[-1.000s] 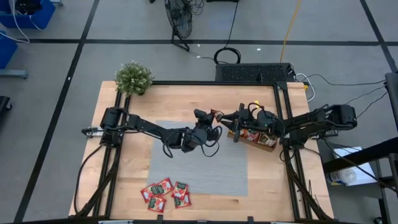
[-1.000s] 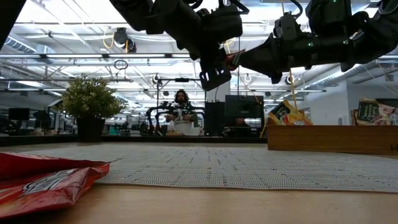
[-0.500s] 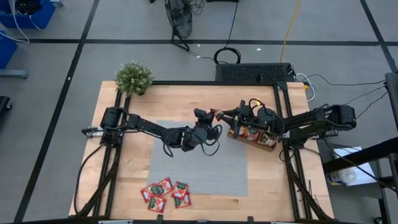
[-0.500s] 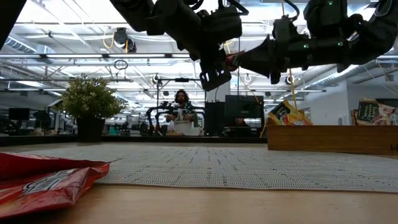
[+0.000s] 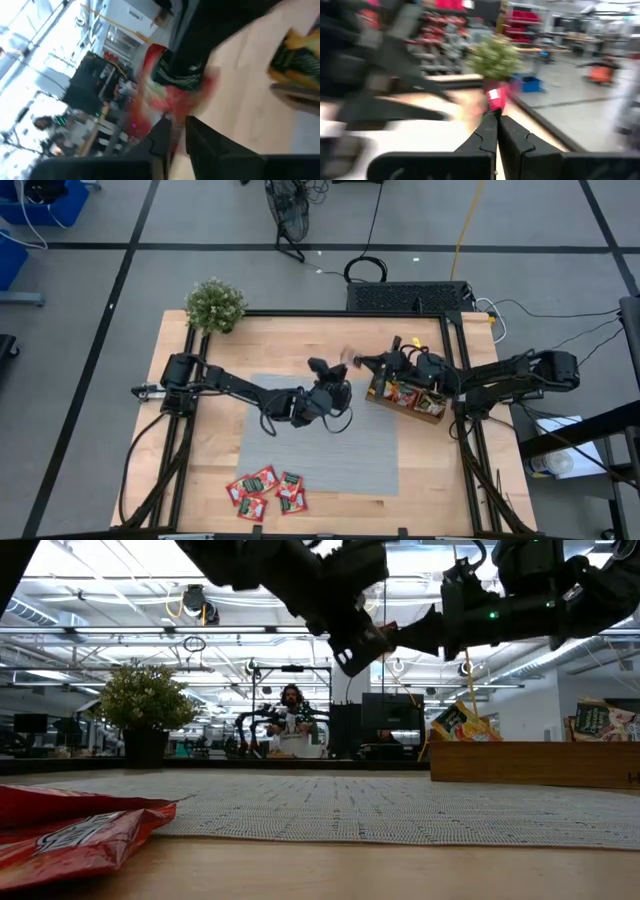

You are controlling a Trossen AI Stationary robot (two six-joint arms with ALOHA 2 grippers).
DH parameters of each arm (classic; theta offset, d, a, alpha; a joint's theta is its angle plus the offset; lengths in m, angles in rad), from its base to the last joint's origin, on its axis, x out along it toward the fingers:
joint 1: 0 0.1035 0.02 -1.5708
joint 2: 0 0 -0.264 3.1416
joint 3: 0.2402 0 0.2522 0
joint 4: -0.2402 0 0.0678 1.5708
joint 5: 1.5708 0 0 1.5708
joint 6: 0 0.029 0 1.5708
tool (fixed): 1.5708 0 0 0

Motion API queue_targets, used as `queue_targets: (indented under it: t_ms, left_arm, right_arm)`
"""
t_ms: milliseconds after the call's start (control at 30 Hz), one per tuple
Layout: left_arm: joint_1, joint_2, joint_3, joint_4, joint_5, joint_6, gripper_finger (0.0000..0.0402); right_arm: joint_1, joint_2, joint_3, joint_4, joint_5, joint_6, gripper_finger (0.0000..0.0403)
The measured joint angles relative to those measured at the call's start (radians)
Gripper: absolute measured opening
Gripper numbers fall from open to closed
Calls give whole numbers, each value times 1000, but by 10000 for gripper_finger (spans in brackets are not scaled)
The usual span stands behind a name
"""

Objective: Pick & Place Tea
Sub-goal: Put the red tea bag into the middle section of the wooden organizer

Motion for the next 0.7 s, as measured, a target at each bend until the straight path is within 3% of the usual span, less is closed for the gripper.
queue_targets:
  t_ms: [100, 233, 367, 500, 633, 700]
  left_arm:
    - [-34, -19, 0, -19, -14, -47, 95]
    - [-67, -44, 0, -29, 38, -91, 128]
    - [-80, -70, 0, -54, 100, -187, 147]
    - [-50, -104, 0, -179, 290, -343, 153]
    - [4, -123, 0, -269, 539, -462, 150]
    - [29, -124, 0, -279, 642, -496, 146]
  right_arm:
    - [10, -80, 0, -96, 83, -35, 0]
    - [32, -198, 5, -273, 110, -59, 0]
    - [65, -337, 126, -732, 106, -37, 0]
    - [115, -367, 365, -1275, 102, 42, 0]
    - [118, -300, 594, -1755, -37, 131, 0]
    - [109, -248, 665, -1987, -56, 119, 0]
